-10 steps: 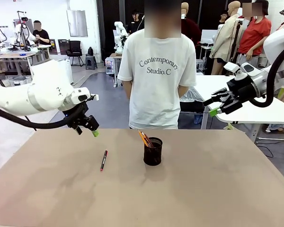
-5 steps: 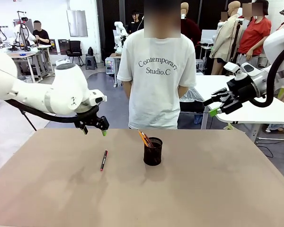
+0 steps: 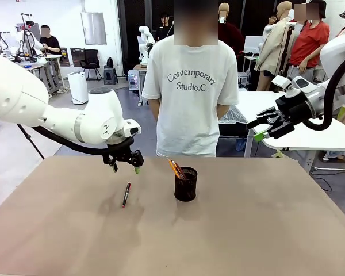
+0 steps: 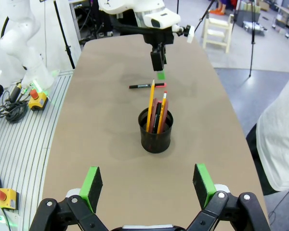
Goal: Place the pens into the pen holder.
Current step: Pick up a writing instrument from the table and place it into the Pen holder.
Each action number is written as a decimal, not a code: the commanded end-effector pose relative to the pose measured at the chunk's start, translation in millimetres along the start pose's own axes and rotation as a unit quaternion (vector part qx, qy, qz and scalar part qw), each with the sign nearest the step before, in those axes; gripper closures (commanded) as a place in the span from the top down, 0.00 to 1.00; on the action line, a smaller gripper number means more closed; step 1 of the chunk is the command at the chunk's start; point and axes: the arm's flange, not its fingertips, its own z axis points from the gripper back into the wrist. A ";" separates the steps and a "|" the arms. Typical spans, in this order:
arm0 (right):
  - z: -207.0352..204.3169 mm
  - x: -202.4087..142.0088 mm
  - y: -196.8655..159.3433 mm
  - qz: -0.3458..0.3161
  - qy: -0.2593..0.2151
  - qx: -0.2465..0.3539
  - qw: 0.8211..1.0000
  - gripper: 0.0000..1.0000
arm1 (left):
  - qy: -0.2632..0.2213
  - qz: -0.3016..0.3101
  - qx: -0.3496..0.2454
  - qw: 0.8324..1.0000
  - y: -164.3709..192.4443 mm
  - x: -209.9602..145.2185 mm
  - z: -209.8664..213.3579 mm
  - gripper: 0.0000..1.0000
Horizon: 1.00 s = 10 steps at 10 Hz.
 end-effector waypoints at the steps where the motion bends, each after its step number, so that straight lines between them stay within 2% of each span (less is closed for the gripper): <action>1: 0.6 5.5 -2.8 -0.006 0.000 0.001 1.000 1.00 | 0.014 0.004 0.027 1.000 -2.1 7.5 -7.9 1.00; 4: 0.6 5.5 -2.8 -0.006 0.000 0.001 1.000 1.00 | 0.027 0.023 0.029 0.999 -6.5 1.9 -25.3 1.00; 6: 0.6 5.5 -2.8 -0.006 0.000 0.001 1.000 1.00 | 0.023 0.005 0.017 1.000 -3.7 -1.9 -27.2 1.00; 10: 0.6 5.5 -2.8 -0.006 0.000 0.001 1.000 1.00 | 0.026 0.006 0.017 1.000 -4.9 -2.8 -30.7 1.00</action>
